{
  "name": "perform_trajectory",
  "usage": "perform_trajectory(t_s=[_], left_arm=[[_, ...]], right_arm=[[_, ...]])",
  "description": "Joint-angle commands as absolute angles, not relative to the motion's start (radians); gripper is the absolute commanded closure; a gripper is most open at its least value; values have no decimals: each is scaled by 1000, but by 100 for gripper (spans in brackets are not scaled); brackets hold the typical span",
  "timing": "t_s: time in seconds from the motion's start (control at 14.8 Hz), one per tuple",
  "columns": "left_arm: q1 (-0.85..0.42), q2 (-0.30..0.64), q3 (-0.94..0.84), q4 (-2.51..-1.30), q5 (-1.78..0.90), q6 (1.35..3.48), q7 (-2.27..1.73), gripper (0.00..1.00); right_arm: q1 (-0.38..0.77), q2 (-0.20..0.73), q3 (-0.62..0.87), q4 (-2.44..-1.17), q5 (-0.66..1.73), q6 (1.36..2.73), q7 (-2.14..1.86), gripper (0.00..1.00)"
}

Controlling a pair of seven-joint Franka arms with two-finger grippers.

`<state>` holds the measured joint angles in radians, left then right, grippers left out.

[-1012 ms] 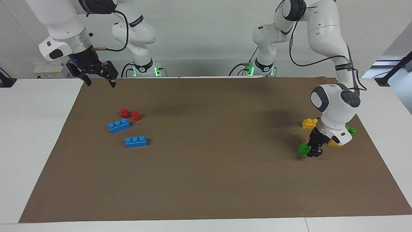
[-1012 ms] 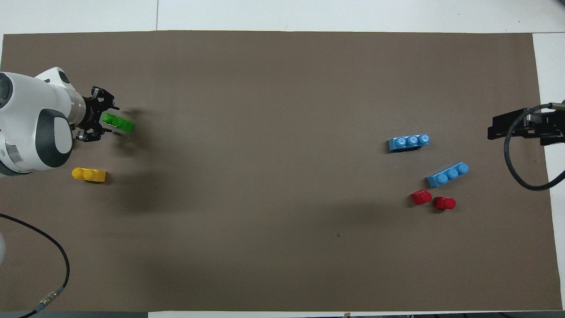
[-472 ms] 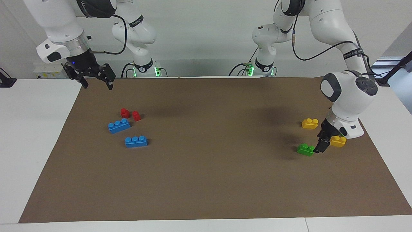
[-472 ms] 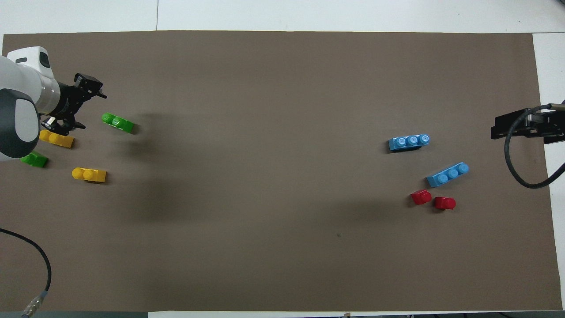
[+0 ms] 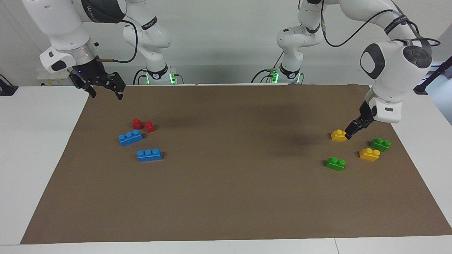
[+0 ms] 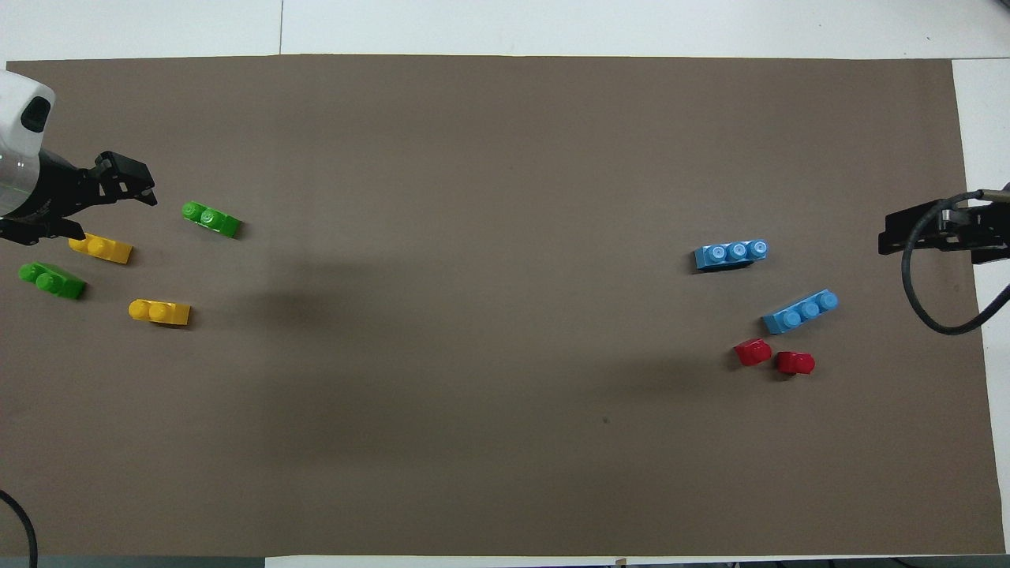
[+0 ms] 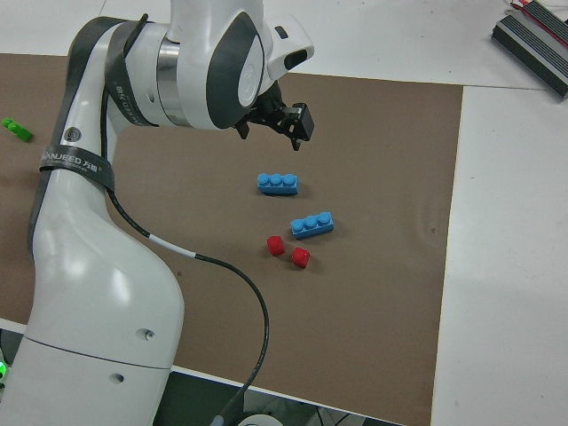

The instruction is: Remove green block with left arm and hold with right

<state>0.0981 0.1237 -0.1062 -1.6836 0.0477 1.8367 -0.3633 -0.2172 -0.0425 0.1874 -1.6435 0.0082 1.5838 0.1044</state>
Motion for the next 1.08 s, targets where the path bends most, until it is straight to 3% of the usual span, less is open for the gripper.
perform_trajectory(t_s=[0.0,0.4,1.01], left_arm=[[101,32,-117,-1698,55,1738,-189,0],[80,-75,-118,-1724,34,1641,-62,0],[92,-94,-114,-1730,-46,1641,-2,0]], right_arm=[[-232,-72,196,-1681,-11,1600,84,0],[-232,-72,196,-1681,-11,1597,71,0],[-232,-72,196,-1680,-11,1598,32,0]])
